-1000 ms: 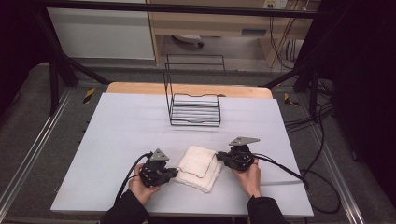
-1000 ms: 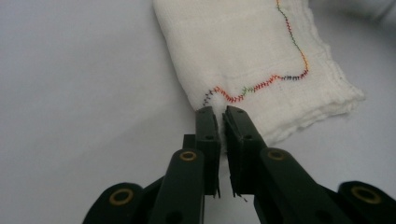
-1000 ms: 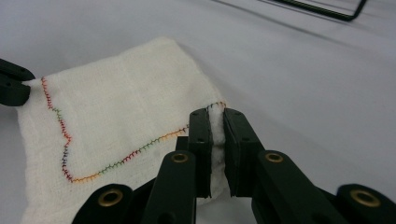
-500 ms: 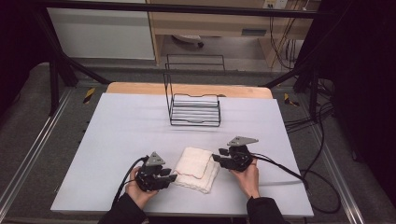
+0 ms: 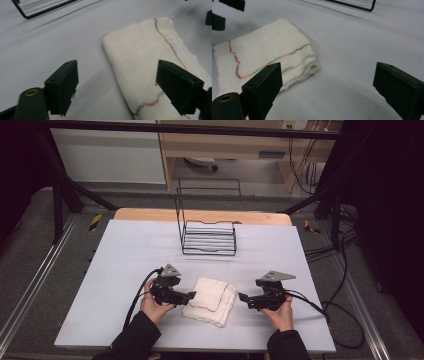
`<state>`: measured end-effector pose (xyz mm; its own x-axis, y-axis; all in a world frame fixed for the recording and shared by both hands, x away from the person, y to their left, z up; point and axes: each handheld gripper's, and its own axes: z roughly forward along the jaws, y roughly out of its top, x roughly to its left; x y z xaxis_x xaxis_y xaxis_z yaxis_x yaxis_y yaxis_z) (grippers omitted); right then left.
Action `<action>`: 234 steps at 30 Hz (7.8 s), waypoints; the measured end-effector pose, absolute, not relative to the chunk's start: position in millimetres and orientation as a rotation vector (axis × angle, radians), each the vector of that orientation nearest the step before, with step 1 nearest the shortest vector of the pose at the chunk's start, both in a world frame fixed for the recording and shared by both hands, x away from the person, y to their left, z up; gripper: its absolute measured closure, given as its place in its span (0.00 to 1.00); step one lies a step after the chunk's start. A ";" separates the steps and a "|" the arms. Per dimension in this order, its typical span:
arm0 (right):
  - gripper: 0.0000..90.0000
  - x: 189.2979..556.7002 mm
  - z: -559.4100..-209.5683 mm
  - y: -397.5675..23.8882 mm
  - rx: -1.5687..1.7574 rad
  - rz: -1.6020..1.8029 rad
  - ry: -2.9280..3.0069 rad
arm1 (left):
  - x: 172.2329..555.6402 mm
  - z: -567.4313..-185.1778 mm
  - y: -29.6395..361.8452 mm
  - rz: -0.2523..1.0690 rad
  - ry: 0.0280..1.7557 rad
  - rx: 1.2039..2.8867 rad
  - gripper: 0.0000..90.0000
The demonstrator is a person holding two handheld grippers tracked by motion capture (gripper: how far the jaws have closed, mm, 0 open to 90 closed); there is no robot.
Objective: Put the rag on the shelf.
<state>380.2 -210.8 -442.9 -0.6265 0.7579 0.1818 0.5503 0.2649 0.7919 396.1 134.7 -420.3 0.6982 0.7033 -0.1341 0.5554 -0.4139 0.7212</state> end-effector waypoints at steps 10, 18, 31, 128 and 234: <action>0.04 374.8 -445.3 -214.3 1.227 1.242 2.331 | 429.0 -428.1 120.1 0.221 1.032 2.105 0.22; 0.04 375.3 -445.9 -214.2 1.224 1.227 2.331 | 442.0 -436.8 102.1 0.194 1.051 2.147 0.47; 0.05 376.6 -445.7 -213.9 1.229 1.241 2.316 | 448.3 -444.2 95.0 0.091 1.076 2.126 0.77; 0.90 405.3 -441.4 -142.0 1.274 1.338 2.362 | 413.3 -437.9 131.9 0.190 1.052 1.944 0.92; 0.91 379.9 -305.1 -141.6 0.870 1.630 1.850 | 389.5 -299.8 144.4 0.501 0.784 1.555 0.93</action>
<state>379.9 -141.6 -305.1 -0.6581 0.7523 0.0309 0.1253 0.0689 0.9897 389.5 144.4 -299.8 0.6732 0.7286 -0.1262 0.1916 -0.0071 0.9814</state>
